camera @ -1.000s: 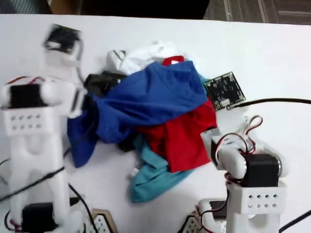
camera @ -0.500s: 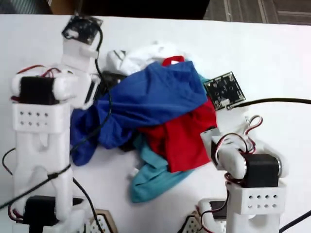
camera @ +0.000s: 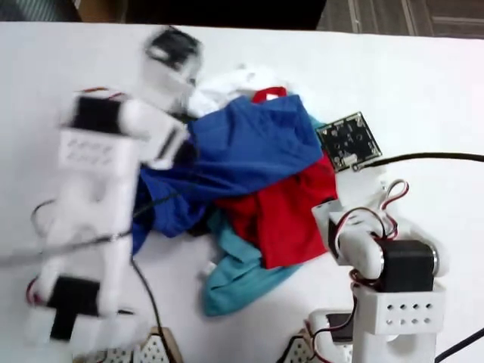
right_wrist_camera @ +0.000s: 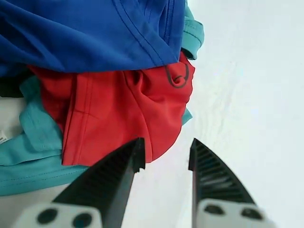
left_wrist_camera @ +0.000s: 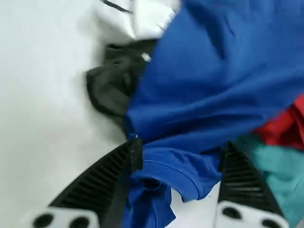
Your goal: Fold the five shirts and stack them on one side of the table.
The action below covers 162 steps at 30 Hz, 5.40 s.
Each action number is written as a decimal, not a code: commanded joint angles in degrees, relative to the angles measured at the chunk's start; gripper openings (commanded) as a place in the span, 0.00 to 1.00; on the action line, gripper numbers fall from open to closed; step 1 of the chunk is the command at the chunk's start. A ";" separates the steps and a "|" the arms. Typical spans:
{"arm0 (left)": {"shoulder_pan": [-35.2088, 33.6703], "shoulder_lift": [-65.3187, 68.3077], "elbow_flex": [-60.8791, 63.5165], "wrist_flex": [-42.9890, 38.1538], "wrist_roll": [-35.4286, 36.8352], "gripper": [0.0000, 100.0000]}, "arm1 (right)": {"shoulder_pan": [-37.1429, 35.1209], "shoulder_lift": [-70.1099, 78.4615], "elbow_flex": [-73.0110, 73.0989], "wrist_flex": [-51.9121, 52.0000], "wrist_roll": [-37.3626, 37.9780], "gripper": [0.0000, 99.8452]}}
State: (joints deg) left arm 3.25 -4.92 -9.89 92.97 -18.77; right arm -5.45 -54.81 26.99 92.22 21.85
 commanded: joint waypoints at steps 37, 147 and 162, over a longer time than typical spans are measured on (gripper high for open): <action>4.66 70.24 -48.84 9.14 1.05 0.25 | 19.38 -0.22 6.51 0.92 13.01 0.17; -62.51 30.42 -71.08 8.79 -1.14 0.02 | 19.21 0.22 14.15 -6.73 12.66 0.17; -67.25 43.96 -60.70 8.18 -13.01 0.30 | 11.91 0.31 14.86 -8.66 12.48 0.17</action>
State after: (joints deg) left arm -66.11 40.18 -70.64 101.32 -30.99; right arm 10.73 -54.73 41.85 84.57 34.68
